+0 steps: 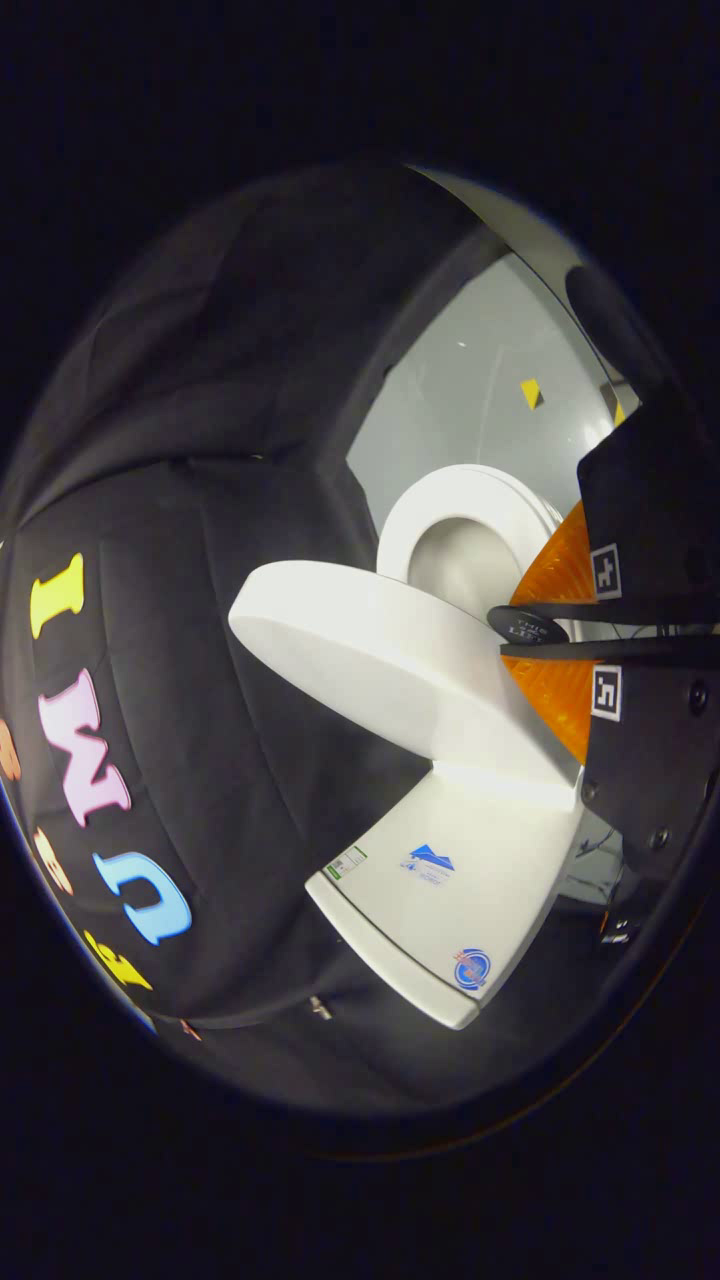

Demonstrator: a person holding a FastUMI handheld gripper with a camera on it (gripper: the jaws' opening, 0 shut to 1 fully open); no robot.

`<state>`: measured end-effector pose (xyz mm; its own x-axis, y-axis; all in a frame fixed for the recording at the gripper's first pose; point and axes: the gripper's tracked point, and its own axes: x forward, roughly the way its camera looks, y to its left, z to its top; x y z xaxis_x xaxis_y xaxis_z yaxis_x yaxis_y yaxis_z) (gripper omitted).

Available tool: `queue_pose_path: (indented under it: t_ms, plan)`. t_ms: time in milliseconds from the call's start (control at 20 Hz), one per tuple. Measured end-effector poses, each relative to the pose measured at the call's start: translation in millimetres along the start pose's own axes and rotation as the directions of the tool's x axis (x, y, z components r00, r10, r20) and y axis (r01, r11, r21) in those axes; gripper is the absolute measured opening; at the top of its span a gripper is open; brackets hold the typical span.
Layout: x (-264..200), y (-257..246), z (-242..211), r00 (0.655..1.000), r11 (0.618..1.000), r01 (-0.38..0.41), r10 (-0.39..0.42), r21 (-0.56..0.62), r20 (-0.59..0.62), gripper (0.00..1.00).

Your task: Open the toilet lid.

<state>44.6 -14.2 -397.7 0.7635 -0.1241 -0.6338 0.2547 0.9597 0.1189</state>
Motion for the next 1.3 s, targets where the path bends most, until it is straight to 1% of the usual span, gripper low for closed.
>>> queue_pose_path:
  t_ms: [100,300,600,900,1300]
  plan:
    - [-7,15,5,1.0,0.999,0.005,-0.004,-0.05,0.023,0.09]
    - [-20,50,15,0.998,0.994,-0.01,0.016,-0.113,0.054,0.09]
    - [-37,110,30,0.99,0.965,-0.043,0.075,-0.257,0.116,0.09]
    - [-47,179,33,0.976,0.937,-0.124,0.175,-0.326,0.132,0.09]
    - [-52,240,26,0.958,0.898,-0.211,0.269,-0.385,0.102,0.09]
